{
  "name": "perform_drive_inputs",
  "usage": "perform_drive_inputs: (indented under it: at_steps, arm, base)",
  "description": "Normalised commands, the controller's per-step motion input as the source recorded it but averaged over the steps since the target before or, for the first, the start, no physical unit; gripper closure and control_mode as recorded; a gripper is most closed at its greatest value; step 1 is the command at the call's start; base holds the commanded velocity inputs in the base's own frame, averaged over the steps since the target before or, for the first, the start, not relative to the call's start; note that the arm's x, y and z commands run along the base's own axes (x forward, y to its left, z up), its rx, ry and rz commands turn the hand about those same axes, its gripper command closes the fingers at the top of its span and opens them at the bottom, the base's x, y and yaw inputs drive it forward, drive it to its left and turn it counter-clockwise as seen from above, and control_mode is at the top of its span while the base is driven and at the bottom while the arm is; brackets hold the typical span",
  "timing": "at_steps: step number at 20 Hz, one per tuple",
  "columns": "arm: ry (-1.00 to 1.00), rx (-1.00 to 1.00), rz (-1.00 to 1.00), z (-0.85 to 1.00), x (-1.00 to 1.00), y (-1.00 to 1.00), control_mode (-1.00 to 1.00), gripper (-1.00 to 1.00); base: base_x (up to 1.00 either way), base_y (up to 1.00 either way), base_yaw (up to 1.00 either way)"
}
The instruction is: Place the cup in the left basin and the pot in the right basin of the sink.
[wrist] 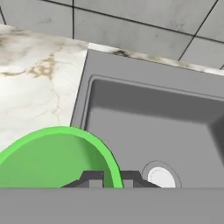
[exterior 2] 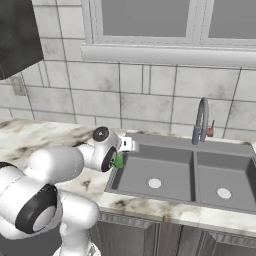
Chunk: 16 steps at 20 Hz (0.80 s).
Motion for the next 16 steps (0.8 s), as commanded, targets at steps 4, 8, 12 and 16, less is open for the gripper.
perform_drive_inputs:
  at_steps: [4,8,12,16]
  arm:
    - [0.00,0.00,-0.03,0.00,0.38,-0.59,-1.00,1.00]
    - [0.00,0.00,-0.01,-0.05,0.36,-0.52,-1.00,1.00]
    - [0.00,0.03,0.00,-0.13,0.19,-0.46,-1.00,1.00]
    - [0.00,0.04,0.00,-0.16,0.02,-0.41,-1.00,1.00]
  base:
    - [0.00,0.00,0.00]
    - [0.00,0.00,0.00]
    - [0.00,0.00,0.00]
    - [0.00,0.00,0.00]
